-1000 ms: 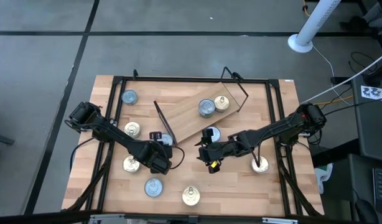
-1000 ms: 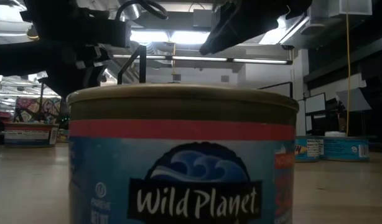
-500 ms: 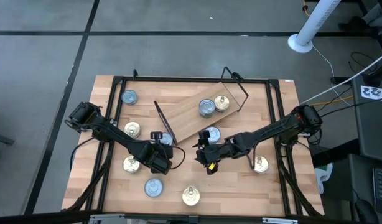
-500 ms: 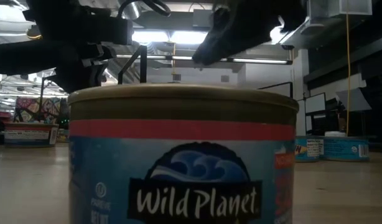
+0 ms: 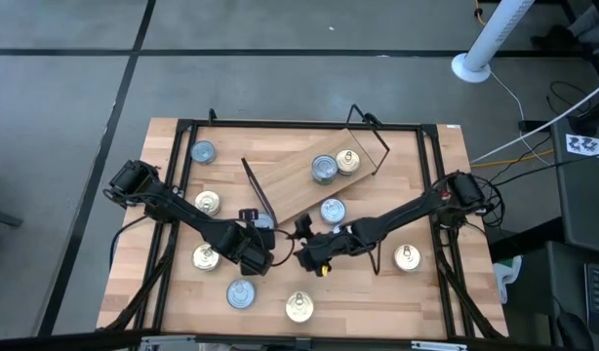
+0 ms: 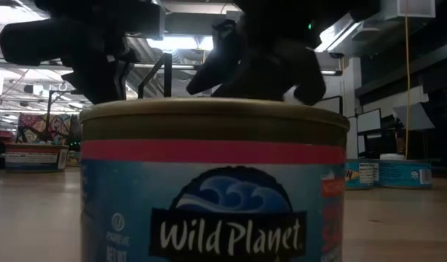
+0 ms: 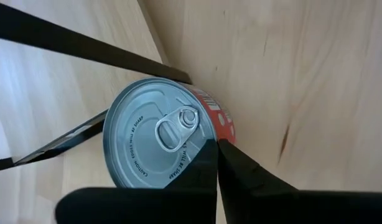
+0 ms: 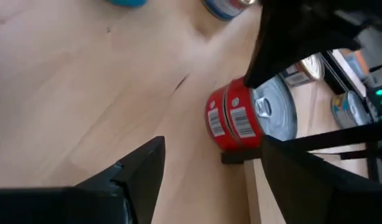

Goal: Stack canned seafood by type on shelf
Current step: Put the red tuna can on the shelf

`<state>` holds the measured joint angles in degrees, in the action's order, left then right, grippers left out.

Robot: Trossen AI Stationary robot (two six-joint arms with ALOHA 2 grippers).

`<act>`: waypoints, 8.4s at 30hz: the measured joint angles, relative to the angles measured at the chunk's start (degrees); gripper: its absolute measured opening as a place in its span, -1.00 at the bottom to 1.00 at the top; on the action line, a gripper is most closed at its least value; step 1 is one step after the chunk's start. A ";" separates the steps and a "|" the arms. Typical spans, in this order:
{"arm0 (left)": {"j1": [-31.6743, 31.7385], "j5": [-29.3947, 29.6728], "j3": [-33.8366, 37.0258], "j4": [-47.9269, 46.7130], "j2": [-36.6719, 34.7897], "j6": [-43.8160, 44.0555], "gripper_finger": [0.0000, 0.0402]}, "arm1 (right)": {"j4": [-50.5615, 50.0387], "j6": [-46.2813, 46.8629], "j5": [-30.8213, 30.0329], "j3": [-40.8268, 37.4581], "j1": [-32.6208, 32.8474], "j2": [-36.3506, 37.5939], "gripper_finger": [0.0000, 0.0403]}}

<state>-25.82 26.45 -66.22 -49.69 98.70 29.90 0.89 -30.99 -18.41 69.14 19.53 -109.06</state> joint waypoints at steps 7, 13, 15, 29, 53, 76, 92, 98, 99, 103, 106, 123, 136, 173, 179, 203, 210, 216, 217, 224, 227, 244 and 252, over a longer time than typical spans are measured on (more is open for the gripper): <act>-0.02 -0.97 -0.02 3.55 -0.02 0.67 -1.00 | 7.55 -6.56 -3.68 0.00 0.00 -4.76 0.28; -0.02 -0.97 -0.07 4.26 -0.07 2.15 -1.00 | 13.37 -9.85 -8.19 0.00 0.00 -7.49 0.28; -0.02 -0.95 -0.07 4.39 -0.07 2.23 -1.00 | 13.30 -11.03 -8.24 0.00 0.00 -7.86 0.28; -0.02 -1.95 -0.09 5.95 -0.15 2.63 -1.00 | 18.29 -14.31 -9.56 0.00 -0.04 -8.32 0.28; -0.02 -2.02 -0.13 5.83 -0.17 2.68 -1.00 | 30.15 -21.81 -19.15 0.09 -0.04 -16.73 0.28; -0.02 -2.82 -0.11 6.93 -0.06 2.76 -0.94 | 33.59 -21.72 -17.78 0.33 -0.04 -17.26 -0.38; -0.07 -5.41 -0.22 6.97 -0.13 2.04 -0.46 | 33.52 -21.74 -16.57 0.33 -0.04 -17.24 -0.67; -0.02 -12.66 -0.22 6.89 -0.15 3.00 -0.39 | 33.41 -21.78 -16.97 0.33 0.02 -17.24 -0.67; -0.02 -14.29 -0.22 6.89 -0.15 3.82 -0.38 | 33.41 -21.78 -16.96 0.33 0.02 -17.24 -0.67; -0.02 -23.18 -0.22 6.93 -0.15 9.26 -0.38 | 33.41 -21.78 -16.97 0.33 0.00 -17.22 -0.67; -0.14 -28.94 -0.22 7.17 -0.15 14.77 -0.38 | 33.41 -21.78 -16.97 0.33 0.00 -17.20 -0.67; -6.84 -24.08 0.03 13.19 0.81 20.73 -0.38 | 33.28 -18.78 -16.50 0.33 -0.04 -17.15 0.06; -8.15 -20.05 0.04 12.71 3.52 20.64 -0.38 | 32.19 -18.62 -13.25 0.33 -0.04 -17.04 0.23; -8.26 -14.03 -0.02 2.19 5.81 17.54 -0.62 | 32.06 -18.72 -13.03 0.33 -0.04 -17.06 0.23; -8.28 -13.72 0.02 2.25 5.88 17.49 -0.43 | 32.06 -18.72 -13.03 0.33 -0.04 -17.06 0.23; -8.26 -8.77 -0.12 2.12 5.97 16.60 -0.99 | 32.06 -18.79 -11.86 0.33 -0.04 -17.11 0.23; -8.00 -9.50 -2.26 2.34 6.21 16.82 -1.00 | 32.28 -18.79 -10.44 0.33 -0.04 -17.11 0.23; -6.88 -9.39 -4.25 2.36 6.21 17.34 -1.00 | 32.43 -18.79 -8.91 0.33 -0.04 -17.13 0.23; -6.64 -9.36 -4.50 2.36 6.21 17.32 -1.00 | 32.45 -18.79 -8.58 0.33 -0.04 -17.13 0.23; -5.62 -9.51 -6.35 2.08 6.12 16.34 -1.00 | 32.36 -18.75 -7.44 0.33 0.02 -17.13 0.23; -5.45 -9.50 -6.88 1.90 6.06 16.25 -1.00 | 32.23 -18.75 -7.44 0.33 0.05 -17.13 0.23; -5.21 -9.36 -7.04 1.05 5.95 17.61 -1.00 | 30.79 -22.08 -18.00 0.37 3.04 -17.13 0.23; -3.86 -9.28 -7.08 1.03 5.92 17.69 -1.00 | 29.97 -21.48 -17.86 0.37 3.39 -17.08 0.23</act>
<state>-29.68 17.17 -73.30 -48.66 104.62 47.59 30.86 -52.47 -36.27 69.52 22.92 -126.15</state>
